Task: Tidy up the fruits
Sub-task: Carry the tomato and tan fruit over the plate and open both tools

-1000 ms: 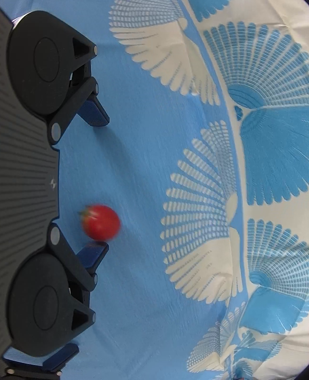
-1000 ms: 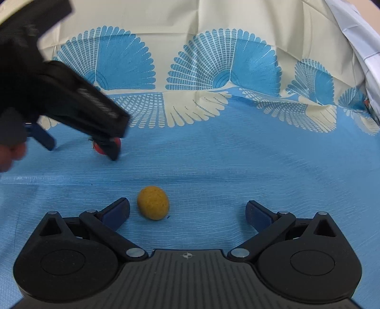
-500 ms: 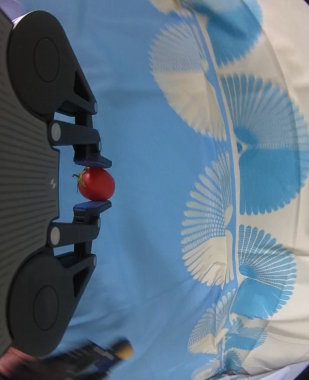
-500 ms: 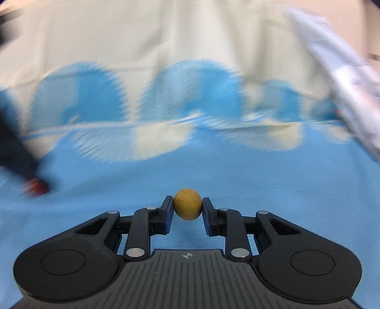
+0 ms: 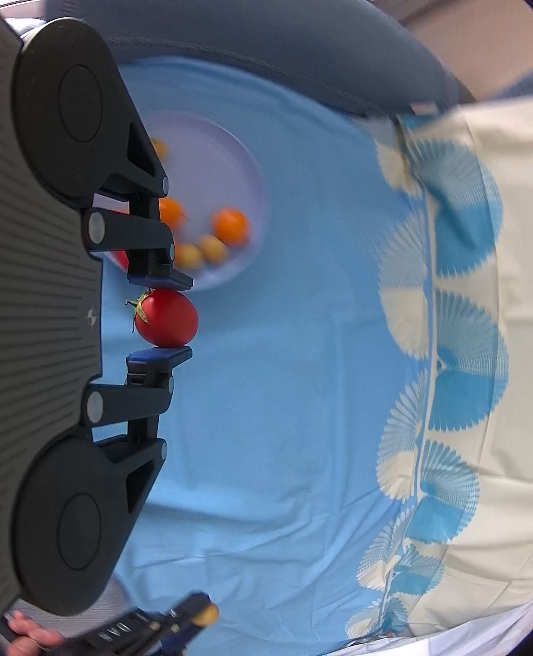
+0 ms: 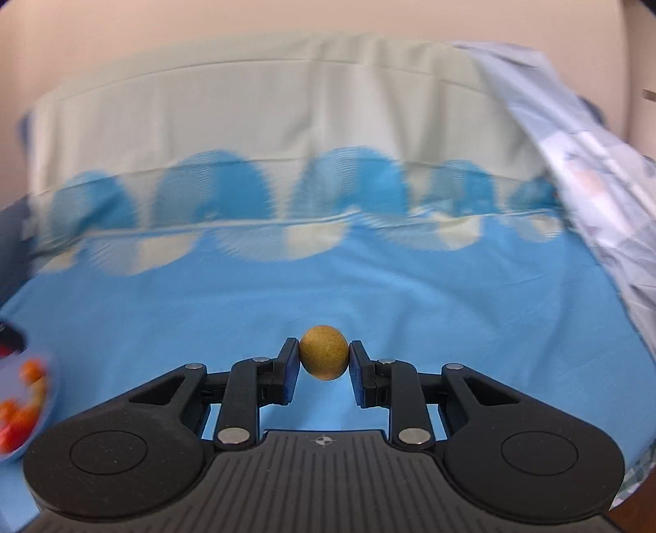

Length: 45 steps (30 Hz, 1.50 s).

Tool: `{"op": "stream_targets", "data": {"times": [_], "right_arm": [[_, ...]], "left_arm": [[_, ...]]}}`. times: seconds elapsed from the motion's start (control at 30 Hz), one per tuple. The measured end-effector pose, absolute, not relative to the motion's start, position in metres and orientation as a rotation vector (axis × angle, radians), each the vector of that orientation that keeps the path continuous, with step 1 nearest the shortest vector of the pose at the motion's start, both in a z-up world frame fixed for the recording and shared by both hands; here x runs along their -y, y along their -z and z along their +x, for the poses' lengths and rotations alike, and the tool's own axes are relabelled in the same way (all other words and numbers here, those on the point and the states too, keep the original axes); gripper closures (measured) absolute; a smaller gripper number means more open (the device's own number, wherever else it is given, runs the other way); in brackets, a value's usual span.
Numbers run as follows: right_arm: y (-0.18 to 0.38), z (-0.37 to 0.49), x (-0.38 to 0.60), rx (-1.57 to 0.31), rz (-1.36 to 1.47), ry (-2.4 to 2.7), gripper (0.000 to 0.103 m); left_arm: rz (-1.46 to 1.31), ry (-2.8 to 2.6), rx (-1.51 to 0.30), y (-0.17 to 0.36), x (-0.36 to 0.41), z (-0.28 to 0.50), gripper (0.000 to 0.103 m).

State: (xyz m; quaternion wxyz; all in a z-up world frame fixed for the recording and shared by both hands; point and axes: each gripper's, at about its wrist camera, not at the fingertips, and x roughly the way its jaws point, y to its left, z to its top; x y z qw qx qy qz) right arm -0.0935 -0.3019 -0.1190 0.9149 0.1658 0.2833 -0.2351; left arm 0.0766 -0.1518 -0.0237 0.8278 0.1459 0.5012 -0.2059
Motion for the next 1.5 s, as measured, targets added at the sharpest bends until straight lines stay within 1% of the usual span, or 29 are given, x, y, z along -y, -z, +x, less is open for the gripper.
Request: {"op": "stream_targets", "data": {"times": [0.3,0.57,0.77,1.03,1.5], "right_arm": [[0.059,-0.1,0.202,-0.54,0.321,0.211,0.076],[0.024,-0.124,0.13,-0.512,0.205,0.062,0.076],[0.01,-0.144,0.099,-0.482,0.116,0.01,0.076],[0.001,-0.154,0.092,-0.465,0.08,0.012,0.076],[0.007,-0.142,0.083,-0.504,0.045,0.004,0.076]], "left_arm": [[0.228,0.335,-1.05,-0.001,0.041,0.019,0.071],[0.173,0.319,-1.014,-0.009,-0.012,-0.027,0.071],[0.117,0.32,-0.971,-0.022,-0.033,-0.043,0.071],[0.07,0.329,-0.923,-0.033,-0.042,-0.055,0.071],[0.036,0.315,-0.938,-0.024,-0.052,-0.04,0.071]]}}
